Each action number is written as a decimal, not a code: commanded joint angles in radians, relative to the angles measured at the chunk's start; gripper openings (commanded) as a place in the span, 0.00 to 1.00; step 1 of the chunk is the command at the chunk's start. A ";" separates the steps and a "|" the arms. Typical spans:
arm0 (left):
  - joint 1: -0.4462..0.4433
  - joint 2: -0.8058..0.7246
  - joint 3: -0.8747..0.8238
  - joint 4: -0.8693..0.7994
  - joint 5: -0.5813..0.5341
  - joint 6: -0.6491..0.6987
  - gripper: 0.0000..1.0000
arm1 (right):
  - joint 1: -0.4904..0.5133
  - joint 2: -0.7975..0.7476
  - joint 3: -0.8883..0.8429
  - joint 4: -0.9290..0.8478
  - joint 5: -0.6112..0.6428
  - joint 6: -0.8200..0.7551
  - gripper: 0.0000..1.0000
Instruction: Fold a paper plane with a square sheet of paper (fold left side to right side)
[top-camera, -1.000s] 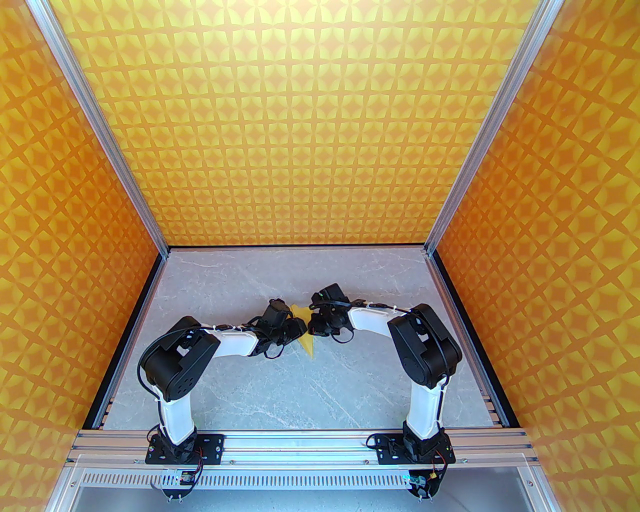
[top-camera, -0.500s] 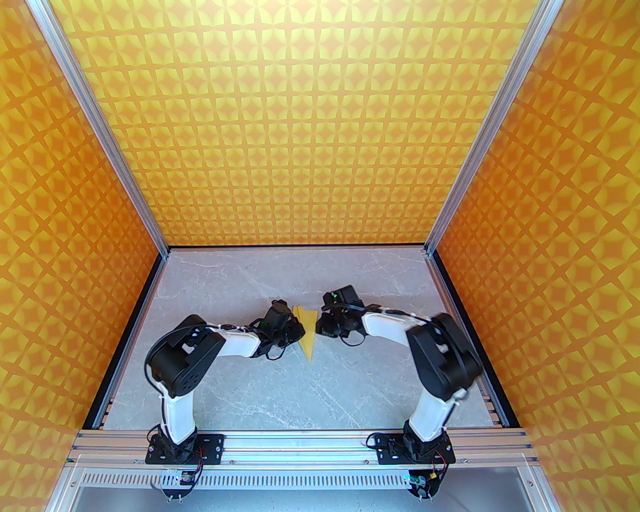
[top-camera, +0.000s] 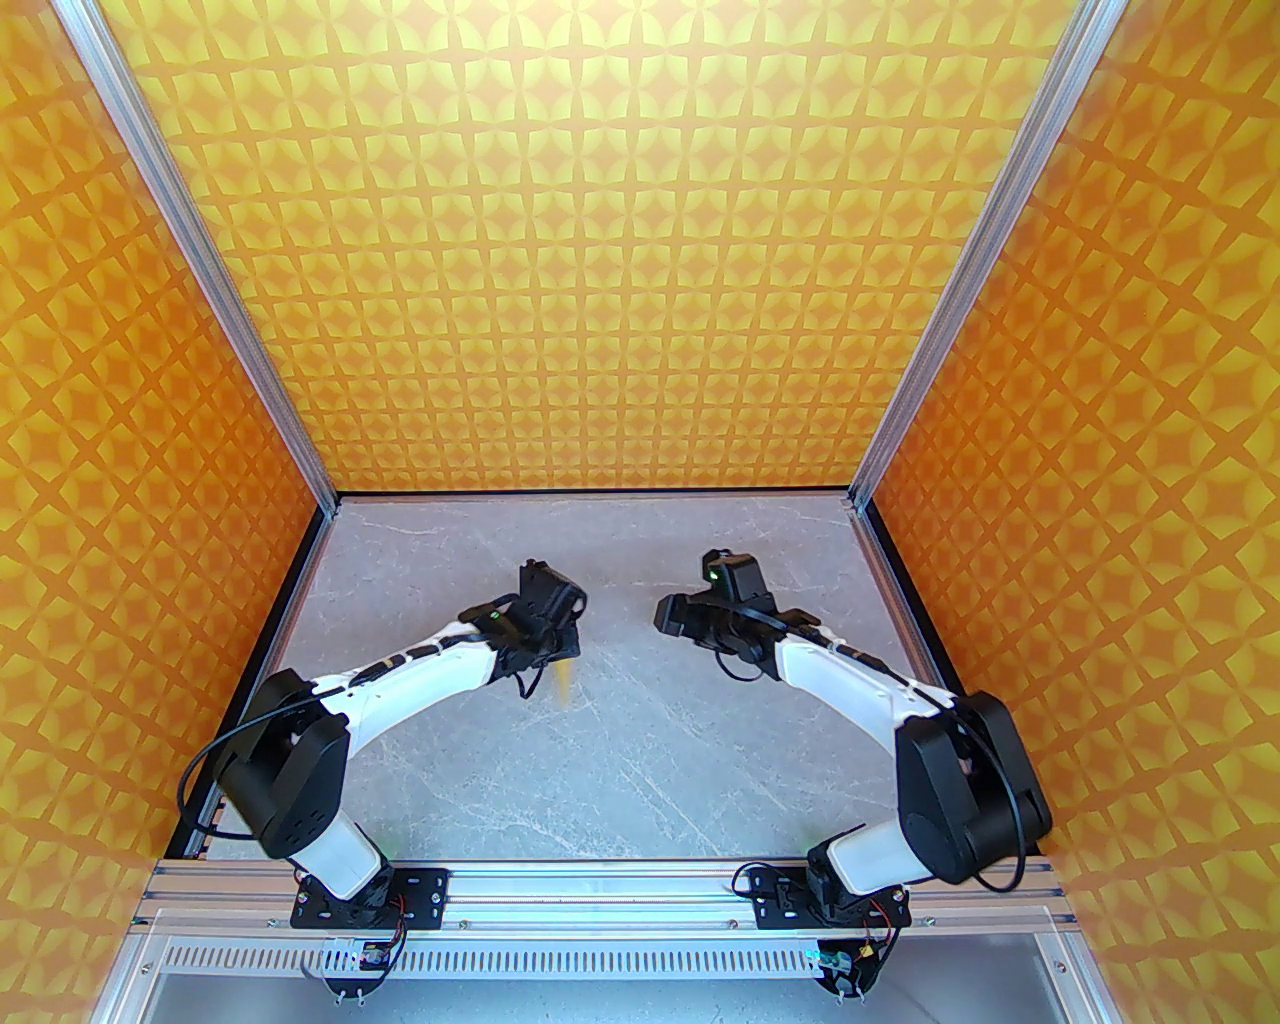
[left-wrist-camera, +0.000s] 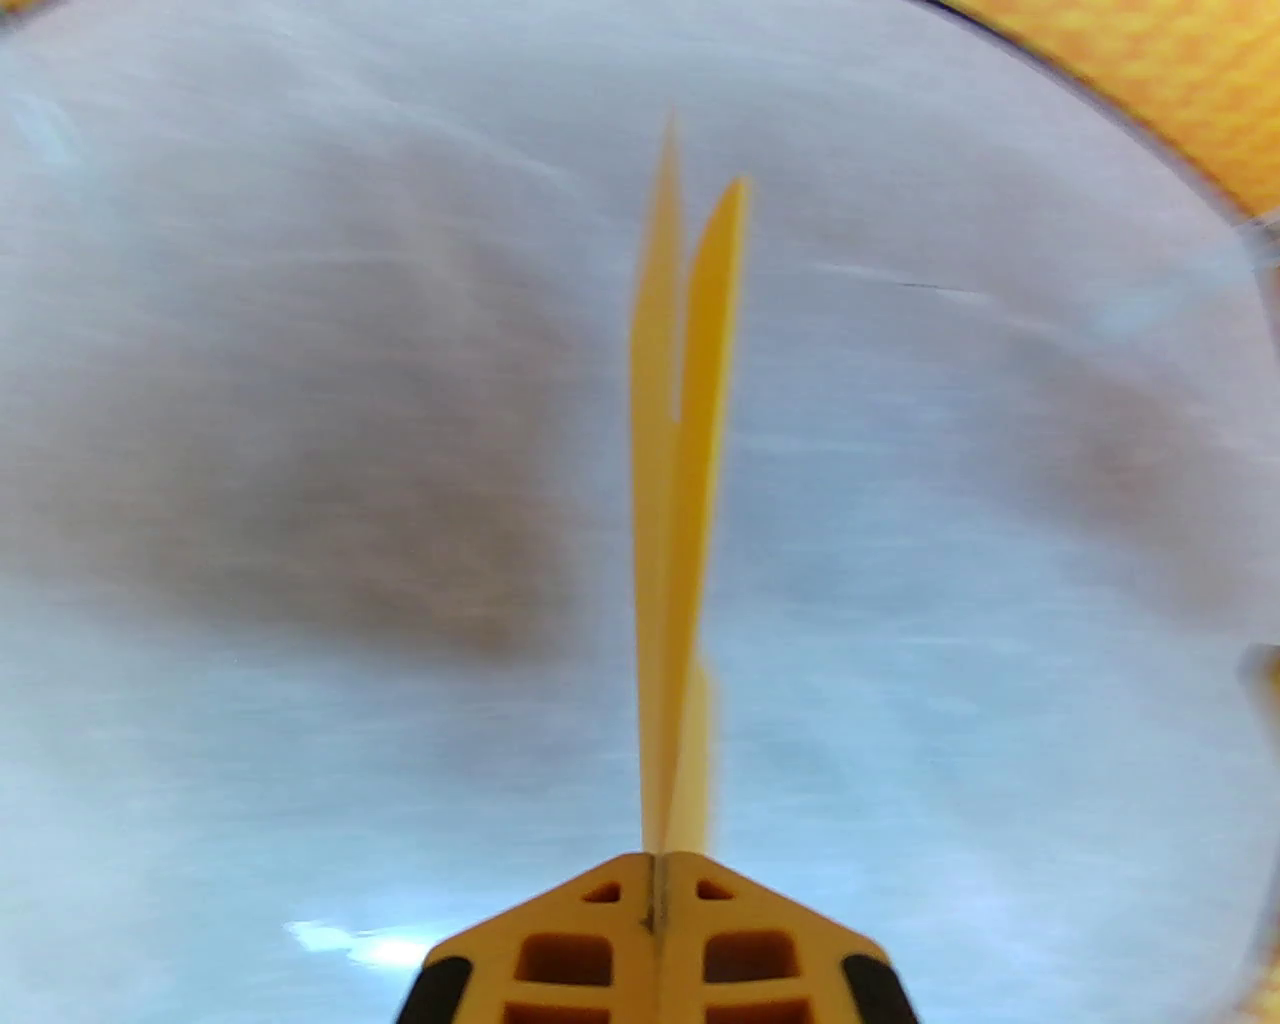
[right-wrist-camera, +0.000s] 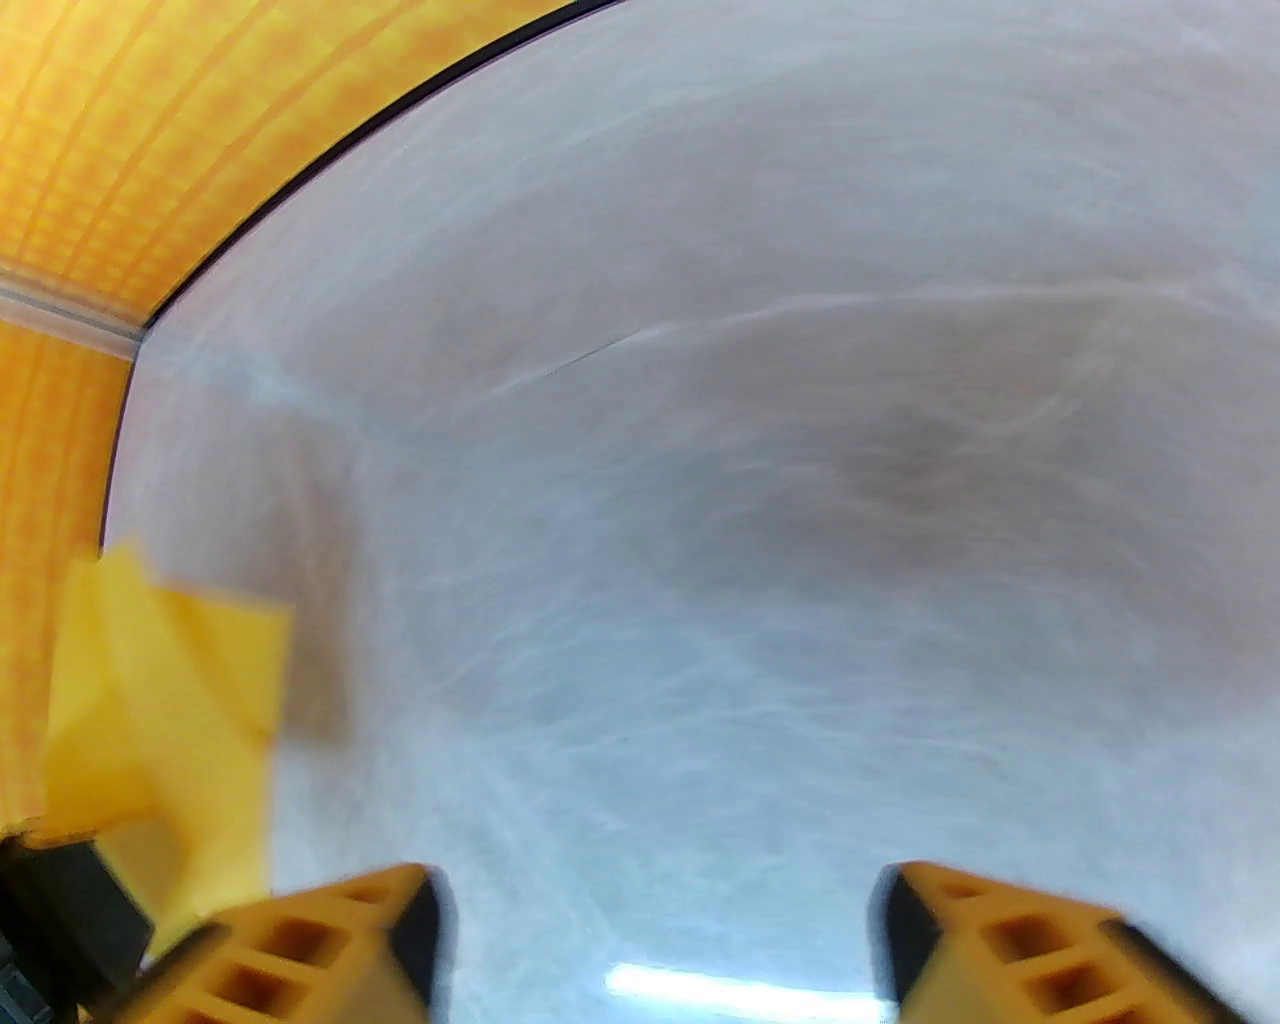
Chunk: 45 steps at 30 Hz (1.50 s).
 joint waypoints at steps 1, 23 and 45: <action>-0.062 0.133 0.133 -0.370 -0.301 0.023 0.00 | -0.010 -0.053 -0.013 -0.032 0.135 0.016 0.99; -0.191 0.516 0.531 -0.376 -0.076 -0.055 0.39 | -0.028 -0.109 -0.034 -0.104 0.216 0.016 0.99; -0.041 -0.050 -0.076 0.148 0.217 -0.074 0.74 | 0.017 -0.048 -0.101 0.105 -0.103 0.092 0.93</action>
